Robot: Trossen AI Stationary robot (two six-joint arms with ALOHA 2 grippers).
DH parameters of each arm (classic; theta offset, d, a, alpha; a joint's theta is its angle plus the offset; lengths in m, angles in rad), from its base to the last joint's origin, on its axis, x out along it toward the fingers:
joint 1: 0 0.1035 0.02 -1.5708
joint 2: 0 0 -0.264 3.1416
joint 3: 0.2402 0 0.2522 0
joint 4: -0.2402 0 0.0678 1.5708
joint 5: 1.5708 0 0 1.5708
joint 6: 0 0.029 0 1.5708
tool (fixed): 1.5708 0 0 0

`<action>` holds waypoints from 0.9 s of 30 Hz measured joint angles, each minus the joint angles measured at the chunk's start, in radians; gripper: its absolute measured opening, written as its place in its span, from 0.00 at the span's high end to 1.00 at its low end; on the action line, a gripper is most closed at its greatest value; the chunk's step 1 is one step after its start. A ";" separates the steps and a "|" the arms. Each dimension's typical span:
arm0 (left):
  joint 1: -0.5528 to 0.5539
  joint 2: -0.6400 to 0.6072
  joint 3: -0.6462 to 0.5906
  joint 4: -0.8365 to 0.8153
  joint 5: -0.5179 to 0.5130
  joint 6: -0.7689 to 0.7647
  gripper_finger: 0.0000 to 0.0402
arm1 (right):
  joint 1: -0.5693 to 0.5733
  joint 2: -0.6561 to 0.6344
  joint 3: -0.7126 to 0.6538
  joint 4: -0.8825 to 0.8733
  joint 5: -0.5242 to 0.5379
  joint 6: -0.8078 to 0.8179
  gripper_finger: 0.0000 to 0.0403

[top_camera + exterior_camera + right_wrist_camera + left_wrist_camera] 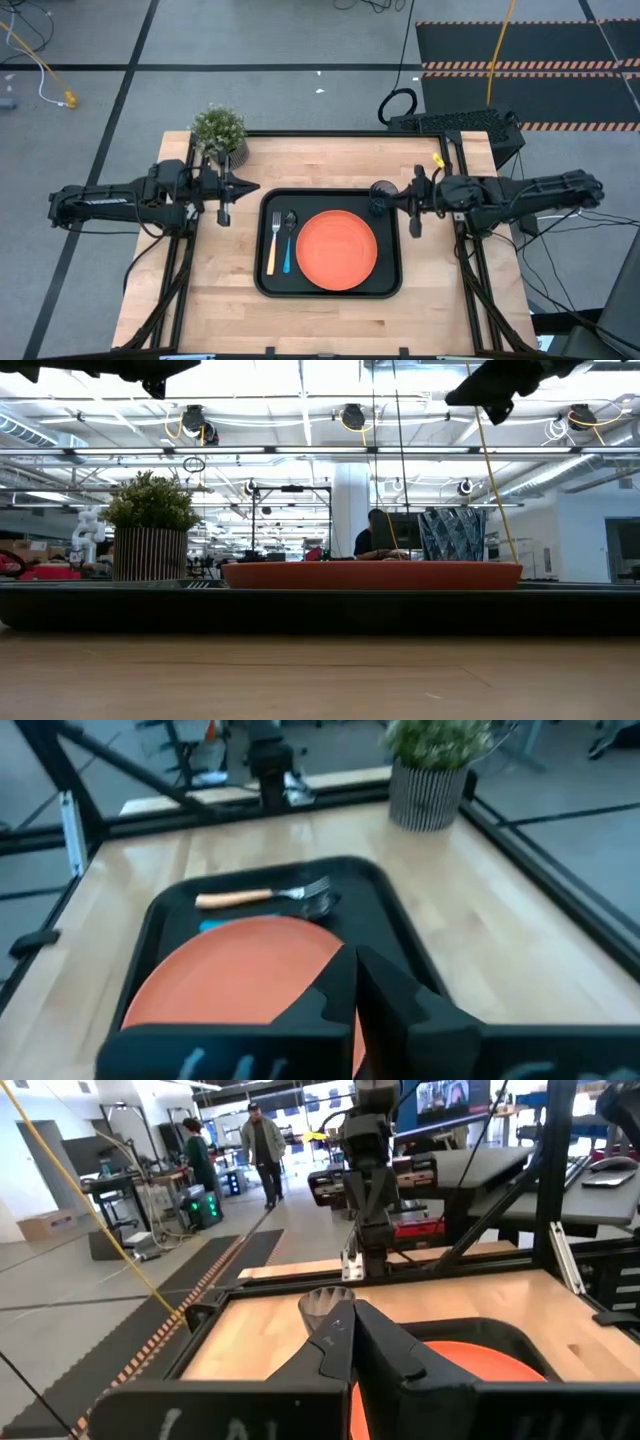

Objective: Pick and place plate/cup/fork/spoon on tray
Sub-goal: Return to Home Position

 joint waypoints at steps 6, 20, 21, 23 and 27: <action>0.000 0.001 0.000 0.000 -0.007 0.008 0.98 | -0.022 0.000 0.000 0.062 -0.028 -0.042 1.00; -0.019 0.033 -0.003 -0.011 -0.066 -0.206 0.98 | -0.021 0.001 -0.042 0.015 -0.028 -0.146 1.00; -0.025 0.033 -0.003 -0.011 -0.066 -0.203 0.98 | -0.021 -0.007 -0.055 0.020 -0.028 -0.146 1.00; -0.035 0.031 -0.003 -0.012 -0.066 -0.188 0.98 | -0.021 -0.032 -0.087 0.023 -0.028 -0.142 1.00; -0.048 0.011 -0.003 -0.055 -0.068 -0.179 0.99 | -0.021 -0.129 -0.153 0.024 -0.027 -0.099 1.00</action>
